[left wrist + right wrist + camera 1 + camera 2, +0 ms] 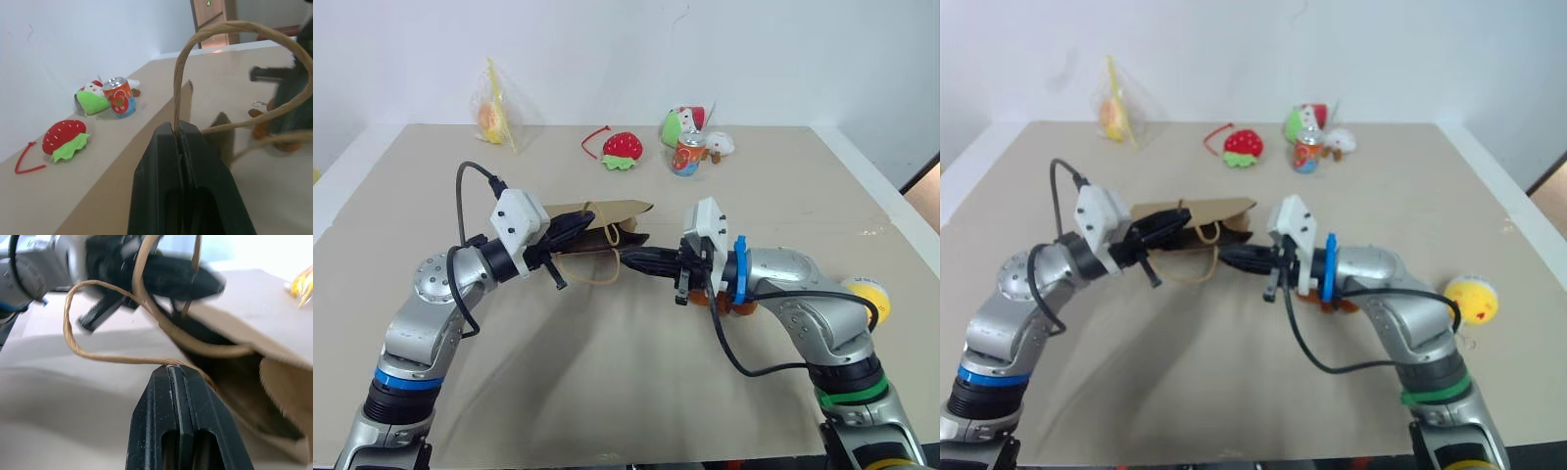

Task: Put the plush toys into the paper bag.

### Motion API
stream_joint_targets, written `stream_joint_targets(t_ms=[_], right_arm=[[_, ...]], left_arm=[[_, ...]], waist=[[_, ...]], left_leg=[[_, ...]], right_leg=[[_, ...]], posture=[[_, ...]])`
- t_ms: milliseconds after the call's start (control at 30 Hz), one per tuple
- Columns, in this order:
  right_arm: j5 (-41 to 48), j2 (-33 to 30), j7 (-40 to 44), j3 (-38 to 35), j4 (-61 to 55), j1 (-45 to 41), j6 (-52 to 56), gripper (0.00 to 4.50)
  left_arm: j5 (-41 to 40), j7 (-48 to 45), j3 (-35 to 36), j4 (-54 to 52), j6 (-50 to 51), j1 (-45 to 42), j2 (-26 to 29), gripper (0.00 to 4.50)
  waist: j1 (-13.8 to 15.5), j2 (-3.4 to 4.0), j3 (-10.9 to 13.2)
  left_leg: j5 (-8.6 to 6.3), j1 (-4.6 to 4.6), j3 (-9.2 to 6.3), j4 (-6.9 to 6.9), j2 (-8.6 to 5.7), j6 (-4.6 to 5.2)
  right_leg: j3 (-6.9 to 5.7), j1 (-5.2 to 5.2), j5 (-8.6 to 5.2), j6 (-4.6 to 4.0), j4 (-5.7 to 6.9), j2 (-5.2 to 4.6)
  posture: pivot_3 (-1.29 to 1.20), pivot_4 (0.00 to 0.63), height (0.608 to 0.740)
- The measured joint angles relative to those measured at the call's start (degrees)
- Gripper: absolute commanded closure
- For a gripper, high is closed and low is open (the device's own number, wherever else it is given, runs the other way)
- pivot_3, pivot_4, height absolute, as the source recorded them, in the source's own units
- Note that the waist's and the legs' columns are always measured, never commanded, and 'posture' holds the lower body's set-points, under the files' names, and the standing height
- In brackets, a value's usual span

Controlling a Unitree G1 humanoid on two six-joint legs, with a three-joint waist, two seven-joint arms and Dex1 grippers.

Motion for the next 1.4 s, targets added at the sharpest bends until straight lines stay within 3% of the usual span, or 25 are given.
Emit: stream_joint_targets(t_ms=[333, 600, 867, 1133, 1400], right_arm=[[-0.58, 1.62, 0.78, 0.32, 0.96, -3.47, -0.68, 4.45], [4.90, -3.90, 5.68, 0.25, -4.85, -3.85, 3.94, 4.45], [3.63, -6.06, 6.21, 0.18, -3.29, -3.00, 2.35, 4.45], [5.81, -4.22, 5.20, -0.60, -2.72, -8.10, 3.27, 4.45], [4.41, 0.05, 2.19, 2.03, -3.44, -7.05, 3.36, 4.45]], left_arm=[[1.58, 1.58, 0.02, -1.26, 0.05, 0.63, 0.00, 4.50], [3.13, 1.71, -0.05, -1.25, -0.04, 1.19, 0.02, 4.50], [3.62, 1.70, -0.09, -1.25, -0.06, 1.15, 0.00, 4.50], [4.13, 2.25, -0.13, -1.25, -0.06, 1.15, -0.16, 4.50], [3.07, 4.07, -0.04, -1.45, 1.18, 0.49, -2.18, 4.50]], waist=[[0.04, 0.00, 0.00], [0.03, 0.00, 0.00], [0.02, 0.00, 0.00], [0.02, 0.00, 0.00], [0.02, 0.00, 0.00]], left_leg=[[0.00, -0.02, 0.03, 0.00, -0.01, 0.00], [0.00, -0.02, 0.00, -0.01, 0.00, 0.00], [0.01, -0.01, 0.01, -0.02, 0.00, 0.01], [0.01, -0.02, 0.01, -0.02, 0.02, 0.01], [0.01, -0.03, 0.04, -0.03, 0.01, 0.01]], right_leg=[[0.02, -0.01, 0.00, 0.00, 0.00, -0.02], [0.00, -0.02, 0.00, 0.00, -0.01, -0.05], [0.02, -0.03, 0.00, -0.01, -0.01, -0.04], [0.02, -0.04, 0.00, -0.01, -0.01, -0.04], [0.04, -0.05, 0.00, -0.01, -0.01, -0.07]], posture=[[0.00, 0.150, 0.740], [0.00, 0.150, 0.740], [0.00, 0.150, 0.740], [0.00, 0.150, 0.740], [0.00, 0.150, 0.740]])
